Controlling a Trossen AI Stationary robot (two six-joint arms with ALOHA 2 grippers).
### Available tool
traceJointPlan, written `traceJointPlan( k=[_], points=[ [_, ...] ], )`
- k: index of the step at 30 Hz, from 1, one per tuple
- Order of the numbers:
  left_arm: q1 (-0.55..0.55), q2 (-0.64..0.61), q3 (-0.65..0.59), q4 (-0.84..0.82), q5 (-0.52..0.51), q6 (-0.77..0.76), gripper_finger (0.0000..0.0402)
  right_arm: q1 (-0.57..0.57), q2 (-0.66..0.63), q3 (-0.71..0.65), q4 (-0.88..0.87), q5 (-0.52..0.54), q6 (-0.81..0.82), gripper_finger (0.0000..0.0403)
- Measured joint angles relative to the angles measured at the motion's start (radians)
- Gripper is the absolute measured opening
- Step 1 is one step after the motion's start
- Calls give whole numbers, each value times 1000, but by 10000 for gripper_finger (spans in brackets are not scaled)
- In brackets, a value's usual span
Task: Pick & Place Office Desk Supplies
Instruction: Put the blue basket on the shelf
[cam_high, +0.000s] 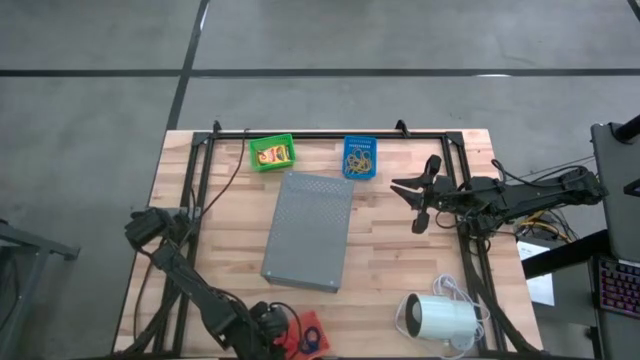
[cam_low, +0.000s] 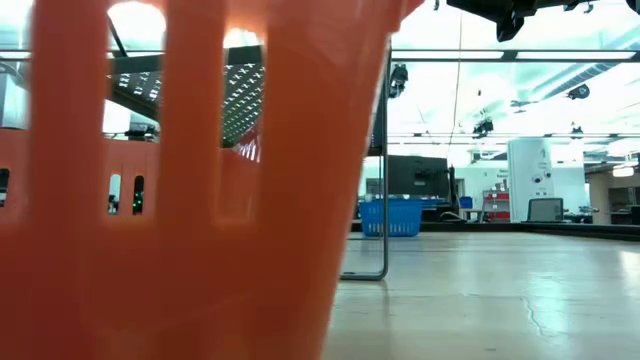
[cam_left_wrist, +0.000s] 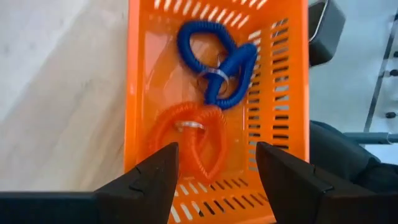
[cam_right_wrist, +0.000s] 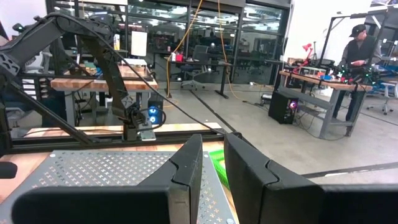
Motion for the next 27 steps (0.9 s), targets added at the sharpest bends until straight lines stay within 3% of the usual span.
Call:
traceJointPlan(
  k=[7, 19, 27],
  points=[
    [0, -43, 0, 20, -106, 98, 221, 0, 0, 0, 0, 0, 0, 63],
    [-82, -124, 0, 223, -587, 542, 221, 0, 0, 0, 0, 0, 0, 63],
    [-149, -124, -3, 288, -716, 723, 221, 0, 0, 0, 0, 0, 0, 63]
  ],
)
